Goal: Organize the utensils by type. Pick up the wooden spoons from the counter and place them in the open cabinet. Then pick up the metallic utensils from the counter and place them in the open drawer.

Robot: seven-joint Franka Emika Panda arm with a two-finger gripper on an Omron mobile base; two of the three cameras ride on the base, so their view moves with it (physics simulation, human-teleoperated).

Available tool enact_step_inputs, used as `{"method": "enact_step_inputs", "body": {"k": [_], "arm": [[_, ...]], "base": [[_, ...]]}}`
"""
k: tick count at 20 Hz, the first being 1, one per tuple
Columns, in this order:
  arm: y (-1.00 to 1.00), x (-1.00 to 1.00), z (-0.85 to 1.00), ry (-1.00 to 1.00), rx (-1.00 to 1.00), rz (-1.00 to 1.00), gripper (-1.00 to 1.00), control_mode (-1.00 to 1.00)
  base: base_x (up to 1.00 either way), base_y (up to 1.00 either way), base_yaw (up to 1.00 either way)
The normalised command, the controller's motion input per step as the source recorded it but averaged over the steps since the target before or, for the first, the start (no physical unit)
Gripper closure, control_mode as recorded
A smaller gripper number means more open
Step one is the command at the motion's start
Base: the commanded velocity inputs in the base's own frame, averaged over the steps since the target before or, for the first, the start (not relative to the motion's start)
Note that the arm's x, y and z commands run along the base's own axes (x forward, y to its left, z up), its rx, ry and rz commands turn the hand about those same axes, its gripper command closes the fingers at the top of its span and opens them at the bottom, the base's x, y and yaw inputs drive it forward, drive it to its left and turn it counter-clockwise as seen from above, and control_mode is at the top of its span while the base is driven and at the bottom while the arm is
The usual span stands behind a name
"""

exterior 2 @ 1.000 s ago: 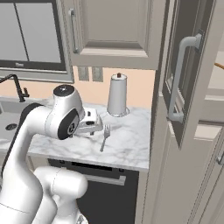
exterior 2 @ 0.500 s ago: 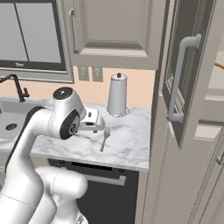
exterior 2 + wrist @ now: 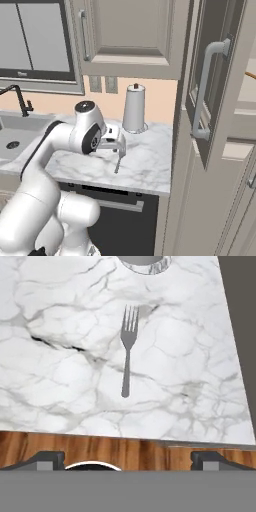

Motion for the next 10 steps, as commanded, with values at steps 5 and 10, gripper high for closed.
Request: {"method": "enact_step_inputs", "body": {"k": [5,10], "arm": [[0.0,0.42,-0.41,0.2,0.0,0.0,-1.0,-1.0],[-0.01,0.42,-0.35,0.02,0.0,0.0,-1.0,-1.0]], "base": [[0.0,0.0,0.0],[0.0,0.0,0.0]]}}
